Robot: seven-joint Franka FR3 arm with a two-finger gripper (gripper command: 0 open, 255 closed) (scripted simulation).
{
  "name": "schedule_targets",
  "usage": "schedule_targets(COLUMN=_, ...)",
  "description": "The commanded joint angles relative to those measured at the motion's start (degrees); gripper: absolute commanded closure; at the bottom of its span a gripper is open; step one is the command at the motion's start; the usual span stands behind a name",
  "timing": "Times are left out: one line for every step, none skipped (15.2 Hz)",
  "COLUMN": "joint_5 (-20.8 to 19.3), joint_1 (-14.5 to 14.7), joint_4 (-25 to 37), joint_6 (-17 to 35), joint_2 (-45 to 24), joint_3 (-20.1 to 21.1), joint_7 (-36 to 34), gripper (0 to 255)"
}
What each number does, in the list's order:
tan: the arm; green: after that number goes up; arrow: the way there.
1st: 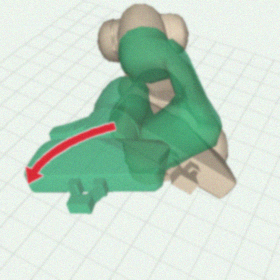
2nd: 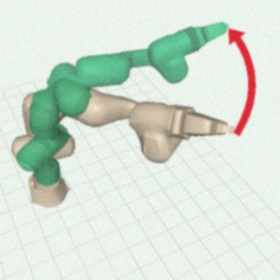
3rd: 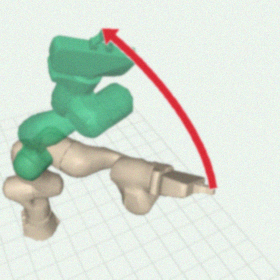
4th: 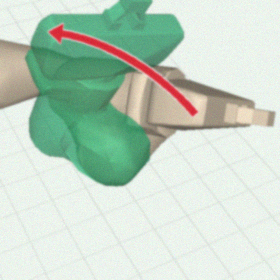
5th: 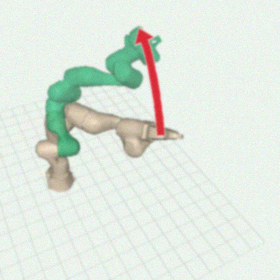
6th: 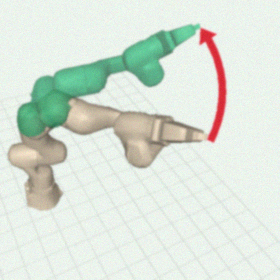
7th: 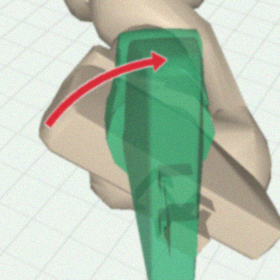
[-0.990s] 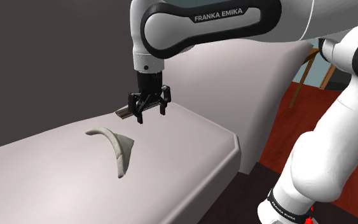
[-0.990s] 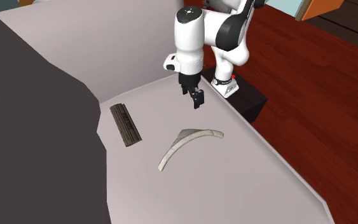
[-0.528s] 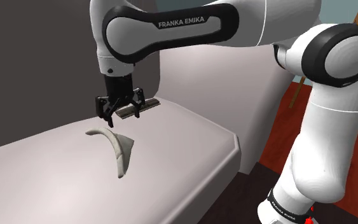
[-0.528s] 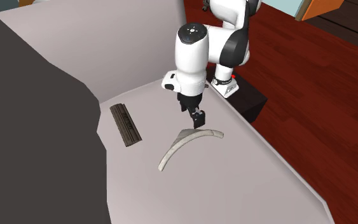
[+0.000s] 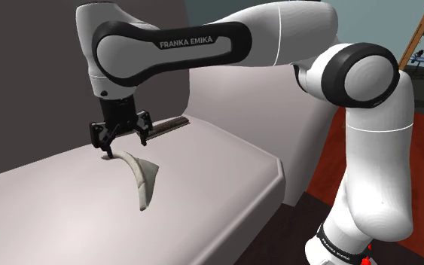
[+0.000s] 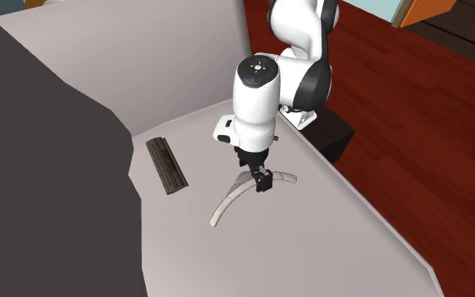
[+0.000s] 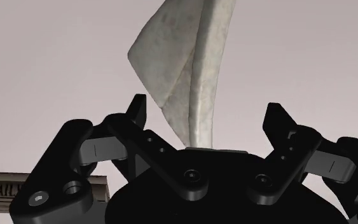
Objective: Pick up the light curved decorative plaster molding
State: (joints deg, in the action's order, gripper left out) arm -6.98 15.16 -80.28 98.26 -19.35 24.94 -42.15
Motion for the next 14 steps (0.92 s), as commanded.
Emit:
schedule_targets(joint_5=0.0, joint_1=-0.2, joint_4=-1.8, joint_6=1.7, joint_2=0.2, joint_3=0.0, joint_7=0.0, gripper=0)
schedule_targets(joint_5=0.0, joint_1=-0.3, joint_4=-2.6, joint_6=2.4, joint_2=0.2, joint_3=-0.1, joint_7=0.0, gripper=0)
schedule_targets(joint_5=0.0, joint_1=-0.4, joint_4=-3.9, joint_6=3.7, joint_2=0.2, joint_3=-0.1, joint_7=0.0, gripper=0)
schedule_targets(joint_5=0.0, joint_1=-0.4, joint_4=-3.9, joint_6=3.7, joint_2=0.2, joint_3=-0.1, joint_7=0.0, gripper=0)
schedule_targets(joint_5=0.0, joint_1=-0.4, joint_4=-3.9, joint_6=3.7, joint_2=0.2, joint_3=-0.1, joint_7=0.0, gripper=0)
schedule_targets(joint_5=0.0, joint_1=-0.3, joint_4=-3.7, joint_6=3.6, joint_2=0.1, joint_3=-0.1, joint_7=0.0, gripper=255)
schedule_targets(joint_5=0.0, joint_1=-0.3, joint_4=-3.7, joint_6=3.6, joint_2=0.1, joint_3=-0.1, joint_7=0.0, gripper=255)
schedule_targets(joint_5=0.0, joint_1=-0.3, joint_4=-3.8, joint_6=3.6, joint_2=0.2, joint_3=-0.1, joint_7=0.0, gripper=255)
schedule_targets(joint_5=0.0, joint_1=-0.3, joint_4=-3.8, joint_6=3.6, joint_2=0.2, joint_3=-0.1, joint_7=0.0, gripper=255)
schedule_targets(joint_5=0.0, joint_1=-0.3, joint_4=-3.8, joint_6=3.6, joint_2=0.2, joint_3=-0.1, joint_7=0.0, gripper=255)
schedule_targets(joint_5=0.0, joint_1=-0.3, joint_4=-3.8, joint_6=3.6, joint_2=0.2, joint_3=-0.1, joint_7=0.0, gripper=255)
schedule_targets(joint_5=0.0, joint_1=-0.3, joint_4=-3.8, joint_6=3.6, joint_2=0.2, joint_3=-0.1, joint_7=0.0, gripper=255)
schedule_targets(joint_5=0.0, joint_1=-0.3, joint_4=-3.8, joint_6=3.6, joint_2=0.2, joint_3=-0.1, joint_7=0.0, gripper=255)
schedule_targets(joint_5=0.0, joint_1=-0.3, joint_4=-3.8, joint_6=3.6, joint_2=0.2, joint_3=-0.1, joint_7=0.0, gripper=255)
